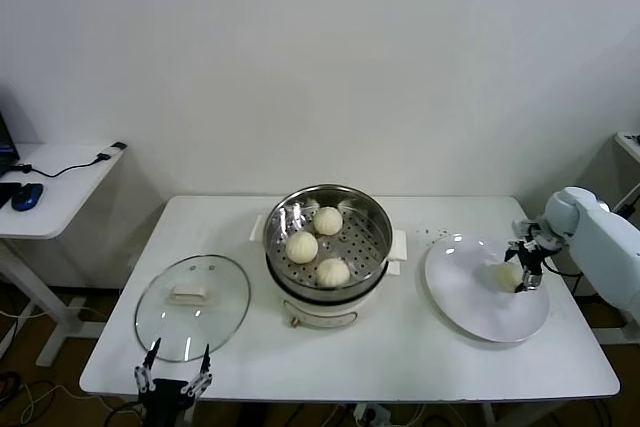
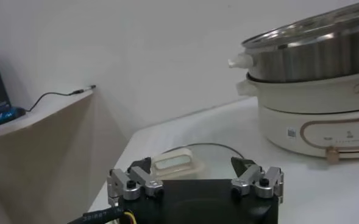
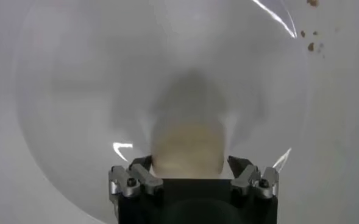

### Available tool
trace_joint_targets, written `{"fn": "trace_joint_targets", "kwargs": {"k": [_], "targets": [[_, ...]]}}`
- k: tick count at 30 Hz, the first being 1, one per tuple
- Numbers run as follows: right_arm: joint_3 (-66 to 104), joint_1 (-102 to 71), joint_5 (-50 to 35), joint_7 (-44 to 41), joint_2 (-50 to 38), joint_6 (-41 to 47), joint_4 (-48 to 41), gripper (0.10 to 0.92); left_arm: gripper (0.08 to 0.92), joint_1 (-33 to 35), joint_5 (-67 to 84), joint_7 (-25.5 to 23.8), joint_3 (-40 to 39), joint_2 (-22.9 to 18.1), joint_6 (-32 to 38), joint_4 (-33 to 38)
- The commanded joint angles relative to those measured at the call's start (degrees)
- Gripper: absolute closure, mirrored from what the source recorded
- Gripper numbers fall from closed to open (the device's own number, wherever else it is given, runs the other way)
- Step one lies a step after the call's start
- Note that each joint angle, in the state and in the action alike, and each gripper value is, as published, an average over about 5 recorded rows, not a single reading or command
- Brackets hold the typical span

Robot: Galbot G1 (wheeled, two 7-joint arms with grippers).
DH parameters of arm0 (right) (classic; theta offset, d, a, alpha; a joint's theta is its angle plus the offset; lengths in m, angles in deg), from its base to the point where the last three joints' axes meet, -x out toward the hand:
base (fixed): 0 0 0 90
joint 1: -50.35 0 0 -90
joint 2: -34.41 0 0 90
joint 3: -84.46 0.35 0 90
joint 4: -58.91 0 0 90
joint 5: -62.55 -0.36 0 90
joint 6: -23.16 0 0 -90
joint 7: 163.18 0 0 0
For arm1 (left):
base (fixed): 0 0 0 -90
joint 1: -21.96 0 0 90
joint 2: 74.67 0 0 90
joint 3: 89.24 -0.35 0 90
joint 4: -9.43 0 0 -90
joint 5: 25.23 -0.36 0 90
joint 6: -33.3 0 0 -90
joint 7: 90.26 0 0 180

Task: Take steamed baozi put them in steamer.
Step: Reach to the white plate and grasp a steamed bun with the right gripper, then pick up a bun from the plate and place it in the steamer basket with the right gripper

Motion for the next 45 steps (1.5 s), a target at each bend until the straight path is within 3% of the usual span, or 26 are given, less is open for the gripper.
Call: {"fn": "trace_joint_targets", "kwargs": {"k": [1, 11, 21, 32, 37, 45], "targets": [[1.43, -0.50, 1.21, -0.63, 1.86, -0.59, -2.43, 0.209, 0.177, -0.07, -0.03, 0.01, 0.03, 0.01, 0.04, -0.09], [1.26, 0.23, 0.65, -1.32, 1.29, -0.88, -2.15, 0.375, 0.177, 0.06, 0.07, 0.01, 0.01, 0.01, 0.17, -0.12], [-3.02, 3.39, -4.47, -1.92, -0.38, -0.04, 0.42, 0.420, 0.177, 0.29, 0.40, 0.04, 0.01, 0.00, 0.43, -0.06], [-35.65, 32.37, -34.22, -2.46, -1.18, 9.78, 11.81, 0.423, 0.177, 0.51, 0.99, 0.12, -1.36, -0.21, 1.03, 0.34], [-49.00, 46.71, -50.66, -0.61, 2.29, 16.98, 19.30, 0.422, 0.177, 0.06, 0.80, 0.17, -2.53, 0.04, 1.17, 0.31], [-59.61, 56.55, -66.39, 3.75, 10.26, 23.27, 28.76, 0.418, 0.177, 0.17, -0.48, 0.21, -5.75, 1.20, 1.65, 0.29]]}}
